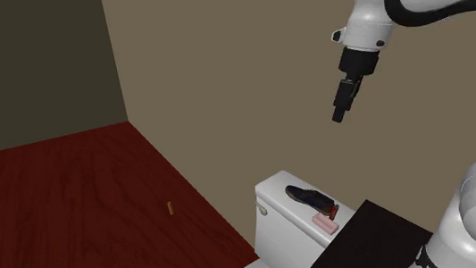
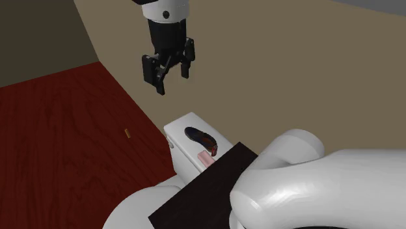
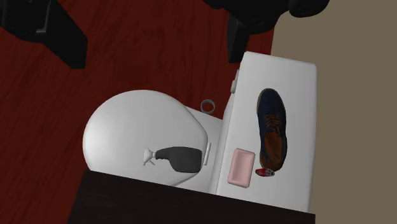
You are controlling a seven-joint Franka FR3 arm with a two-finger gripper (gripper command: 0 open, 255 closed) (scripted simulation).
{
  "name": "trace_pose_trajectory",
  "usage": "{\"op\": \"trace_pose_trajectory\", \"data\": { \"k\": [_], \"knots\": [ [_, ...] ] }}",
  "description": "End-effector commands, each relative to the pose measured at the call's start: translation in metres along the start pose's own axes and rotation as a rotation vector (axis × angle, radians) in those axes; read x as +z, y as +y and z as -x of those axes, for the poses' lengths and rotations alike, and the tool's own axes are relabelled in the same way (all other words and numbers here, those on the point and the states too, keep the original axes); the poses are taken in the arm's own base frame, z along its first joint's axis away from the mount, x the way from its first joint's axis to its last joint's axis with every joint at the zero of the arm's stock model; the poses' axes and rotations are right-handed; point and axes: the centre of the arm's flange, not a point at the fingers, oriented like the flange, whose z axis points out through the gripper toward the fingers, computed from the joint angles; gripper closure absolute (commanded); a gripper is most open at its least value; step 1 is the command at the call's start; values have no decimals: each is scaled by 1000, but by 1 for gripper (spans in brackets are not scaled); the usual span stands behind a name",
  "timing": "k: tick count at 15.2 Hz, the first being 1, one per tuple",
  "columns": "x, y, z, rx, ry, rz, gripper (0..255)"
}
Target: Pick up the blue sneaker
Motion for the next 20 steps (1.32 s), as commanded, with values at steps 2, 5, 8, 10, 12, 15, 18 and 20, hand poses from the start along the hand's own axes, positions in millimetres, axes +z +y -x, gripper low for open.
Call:
{"op": "trace_pose_trajectory", "data": {
  "k": [2,5,8,10,12,15,18,20],
  "knots": [
    [12,5,-1,7,2,1,0],
    [48,21,-3,27,6,3,0],
    [84,37,-6,47,11,6,0],
    [108,48,-7,61,14,7,0],
    [132,58,-8,75,17,9,0],
    [168,74,-10,95,22,11,0],
    [204,91,-12,115,27,13,0],
    [227,102,-13,129,30,15,0]
  ]
}}
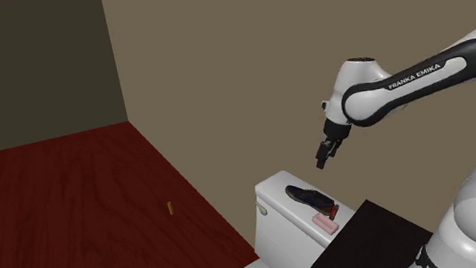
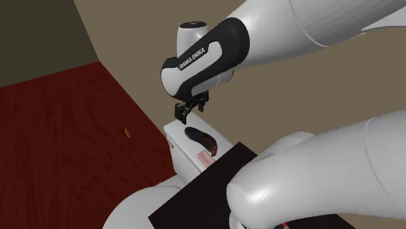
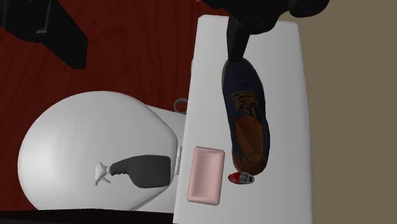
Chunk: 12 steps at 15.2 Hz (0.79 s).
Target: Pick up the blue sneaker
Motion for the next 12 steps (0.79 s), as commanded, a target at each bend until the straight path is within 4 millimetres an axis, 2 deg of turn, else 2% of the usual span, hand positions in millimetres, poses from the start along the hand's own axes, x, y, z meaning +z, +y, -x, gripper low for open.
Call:
{"op": "trace_pose_trajectory", "data": {
  "k": [1,12],
  "knots": [
    [25,11,-3,14,5,2,0],
    [157,69,-11,88,23,11,0]
  ]
}}
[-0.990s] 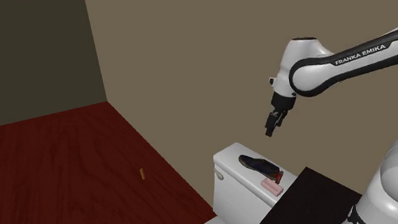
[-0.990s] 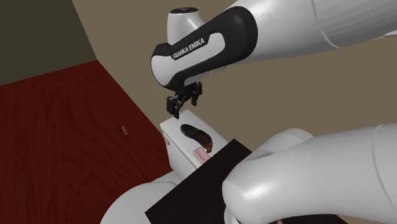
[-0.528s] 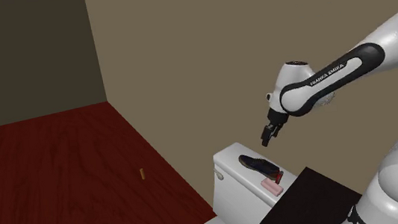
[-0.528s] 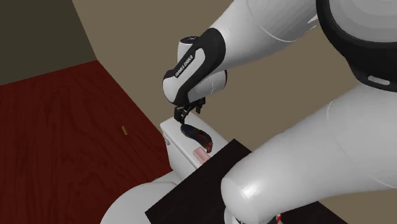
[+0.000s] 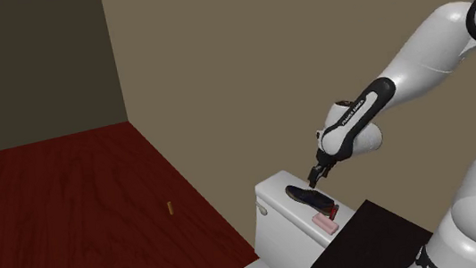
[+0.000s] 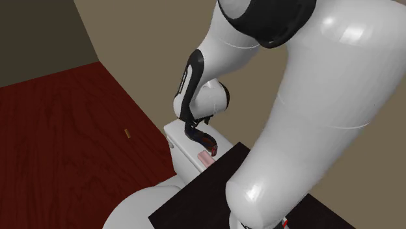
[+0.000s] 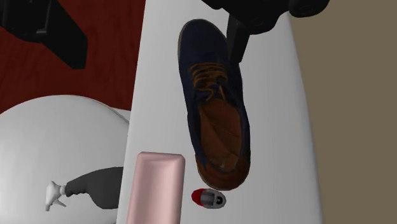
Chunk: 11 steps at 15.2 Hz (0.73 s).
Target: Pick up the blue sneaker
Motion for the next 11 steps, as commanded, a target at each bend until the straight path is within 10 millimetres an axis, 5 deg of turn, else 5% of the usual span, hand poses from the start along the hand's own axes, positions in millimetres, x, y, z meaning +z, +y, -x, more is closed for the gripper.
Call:
{"op": "trace_pose_trajectory", "data": {
  "k": [1,6,11],
  "knots": [
    [24,14,1,14,4,4,0],
    [84,40,-3,48,12,8,0],
    [109,42,0,51,13,9,0]
  ]
}}
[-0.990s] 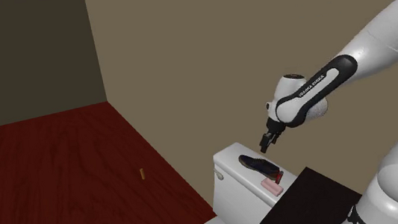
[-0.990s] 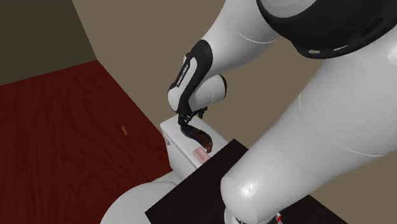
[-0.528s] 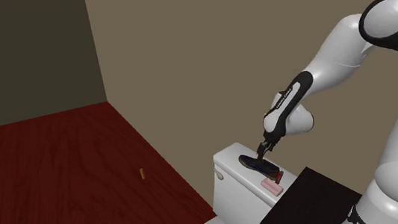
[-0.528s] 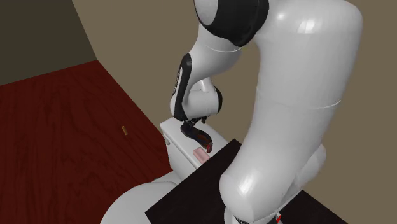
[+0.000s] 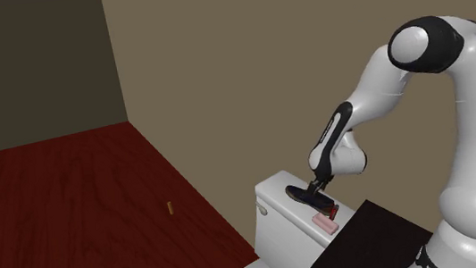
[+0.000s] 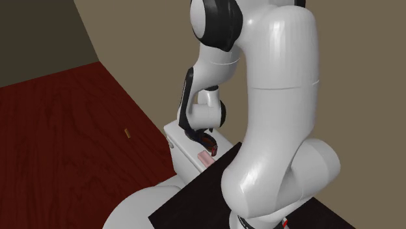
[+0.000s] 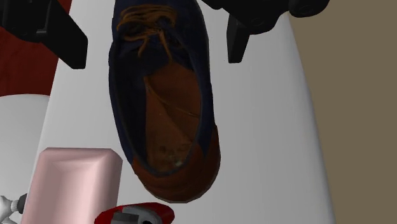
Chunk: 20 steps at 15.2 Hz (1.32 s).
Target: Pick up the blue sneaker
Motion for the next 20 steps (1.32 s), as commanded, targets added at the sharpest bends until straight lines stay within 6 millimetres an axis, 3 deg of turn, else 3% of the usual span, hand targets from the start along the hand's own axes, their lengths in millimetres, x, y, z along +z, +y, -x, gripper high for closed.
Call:
{"op": "trace_pose_trajectory", "data": {
  "k": [1,3,5,6,15,20],
  "knots": [
    [11,-1,1,0,1,0,0],
    [24,-1,3,0,1,0,0],
    [24,-1,3,0,1,0,0],
    [25,-1,3,0,1,0,255],
    [24,-1,3,0,1,0,255],
    [-2,0,-1,0,1,0,255]
  ]
}}
